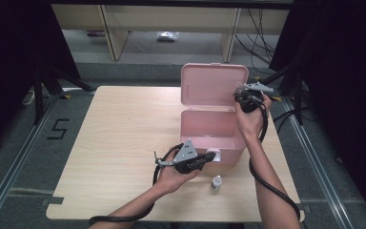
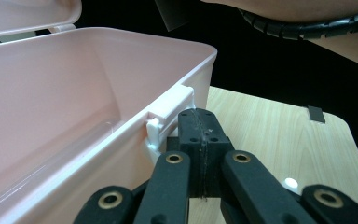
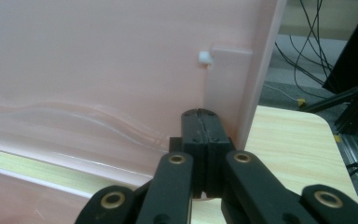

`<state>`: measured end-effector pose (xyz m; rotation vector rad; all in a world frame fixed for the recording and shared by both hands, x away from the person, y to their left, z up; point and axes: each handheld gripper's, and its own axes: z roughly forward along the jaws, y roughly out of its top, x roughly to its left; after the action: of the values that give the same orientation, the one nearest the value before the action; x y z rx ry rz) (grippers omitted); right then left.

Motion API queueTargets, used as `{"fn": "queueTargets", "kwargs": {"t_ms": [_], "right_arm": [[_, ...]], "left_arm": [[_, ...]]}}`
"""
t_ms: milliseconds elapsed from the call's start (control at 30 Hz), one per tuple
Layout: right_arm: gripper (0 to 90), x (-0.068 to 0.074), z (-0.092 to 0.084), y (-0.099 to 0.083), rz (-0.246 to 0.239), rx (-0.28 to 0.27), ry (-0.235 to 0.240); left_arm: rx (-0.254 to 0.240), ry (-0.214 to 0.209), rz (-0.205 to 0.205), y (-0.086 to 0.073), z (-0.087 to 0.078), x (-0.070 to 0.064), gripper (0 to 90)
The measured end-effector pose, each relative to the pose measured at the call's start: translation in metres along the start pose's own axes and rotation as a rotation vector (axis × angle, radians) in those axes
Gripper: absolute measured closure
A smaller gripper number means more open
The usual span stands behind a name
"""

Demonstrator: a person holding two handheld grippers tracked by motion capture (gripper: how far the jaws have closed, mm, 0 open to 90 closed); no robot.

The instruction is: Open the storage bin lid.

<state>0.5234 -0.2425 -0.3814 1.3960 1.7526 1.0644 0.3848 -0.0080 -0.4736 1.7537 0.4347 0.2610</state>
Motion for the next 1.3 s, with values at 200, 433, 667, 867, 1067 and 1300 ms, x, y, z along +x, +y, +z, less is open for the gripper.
{"fn": "queueTargets", "kwargs": {"t_ms": [200, 433, 667, 867, 1067, 1300], "right_arm": [[90.0, 0.0027, -0.0006, -0.0008, 0.038, 0.006, 0.003], [90.0, 0.002, 0.0023, -0.0016, 0.036, 0.014, 0.006], [90.0, 0.0024, 0.0046, -0.0035, 0.048, 0.028, 0.004], [90.0, 0.0018, 0.0046, -0.0038, 0.047, 0.03, 0.004], [90.0, 0.0001, 0.0042, -0.0046, 0.043, 0.02, 0.016], [90.0, 0.0041, 0.0, -0.0027, 0.035, 0.023, 0.015]], "left_arm": [[0.001, 0.0, 0.0, 0.0001, -0.0001, 0.0, 89.8], [0.001, 0.001, -0.002, 0.0001, -0.0002, -0.0001, 89.8], [0.003, 0.001, -0.002, 0.0002, -0.0003, -0.0001, 89.8], [0.003, 0.001, -0.002, 0.0001, -0.0004, -0.0002, 89.8], [0.003, 0.002, -0.001, 0.0001, -0.0004, -0.0003, 89.8], [0.0, 0.002, 0.0, -0.0004, -0.0006, -0.0003, 89.9]]}}
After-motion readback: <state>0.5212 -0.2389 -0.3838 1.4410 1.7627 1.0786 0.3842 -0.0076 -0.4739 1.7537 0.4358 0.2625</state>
